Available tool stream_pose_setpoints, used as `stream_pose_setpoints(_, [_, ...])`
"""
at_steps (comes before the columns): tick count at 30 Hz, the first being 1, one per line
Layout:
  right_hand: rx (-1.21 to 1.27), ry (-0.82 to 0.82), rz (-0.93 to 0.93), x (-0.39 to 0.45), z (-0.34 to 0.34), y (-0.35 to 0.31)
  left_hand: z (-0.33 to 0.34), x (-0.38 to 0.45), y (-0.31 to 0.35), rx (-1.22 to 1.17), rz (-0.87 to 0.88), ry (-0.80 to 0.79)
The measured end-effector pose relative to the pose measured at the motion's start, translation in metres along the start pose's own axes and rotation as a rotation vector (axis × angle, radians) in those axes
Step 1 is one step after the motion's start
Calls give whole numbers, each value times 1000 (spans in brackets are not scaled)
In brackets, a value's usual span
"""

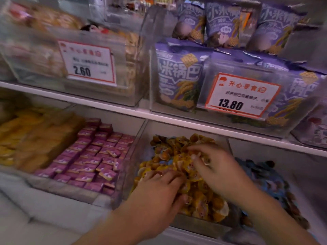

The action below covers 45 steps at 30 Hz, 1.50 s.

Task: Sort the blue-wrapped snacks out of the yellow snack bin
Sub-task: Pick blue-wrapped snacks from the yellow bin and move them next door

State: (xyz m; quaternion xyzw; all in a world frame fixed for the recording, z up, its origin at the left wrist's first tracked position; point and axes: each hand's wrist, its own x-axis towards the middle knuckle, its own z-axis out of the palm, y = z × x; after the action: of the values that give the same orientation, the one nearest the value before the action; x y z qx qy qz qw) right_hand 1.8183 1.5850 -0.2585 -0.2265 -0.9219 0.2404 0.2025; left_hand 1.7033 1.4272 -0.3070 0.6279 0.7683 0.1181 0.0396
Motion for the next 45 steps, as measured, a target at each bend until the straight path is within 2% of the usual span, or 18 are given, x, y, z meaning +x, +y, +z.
stream_pose_setpoints(3, [-140, -242, -10, 57, 37, -17, -3, -7, -5, 1, -37, 17])
stream_pose_setpoints(7, [-305, -419, 40, 122, 80, -8, 6, -12, -15, -55, -151, -1])
stream_pose_setpoints(10, [-395, -440, 124, 143, 101, 6, 6, -10, -18, -159, -176, -51])
stream_pose_setpoints(16, [-481, -510, 122, 164, 124, 4, -1, -4, -19, -225, -181, -122])
stream_pose_setpoints(20, [-440, -589, 119, 167, 131, -1, -3, -5, -18, -241, -176, -123])
stream_pose_setpoints(24, [-438, -544, 131, 160, 137, 2, -4, -7, -21, -247, -159, -104])
stream_pose_setpoints(29, [-435, -289, 129, 148, 137, 8, -2, -6, -19, -222, -158, -103])
stream_pose_setpoints(32, [-469, -349, 113, 148, 141, 7, 1, -5, -18, -197, -156, -95])
stream_pose_setpoints(36, [-424, -447, 186, 157, 141, 3, 2, -5, -17, -180, -159, -92])
stream_pose_setpoints(41, [-486, -505, 168, 164, 148, 2, 1, -5, -17, -168, -176, -92])
stream_pose_setpoints(45, [-528, -551, 244, 177, 153, -1, 1, -4, -17, -152, -169, -96])
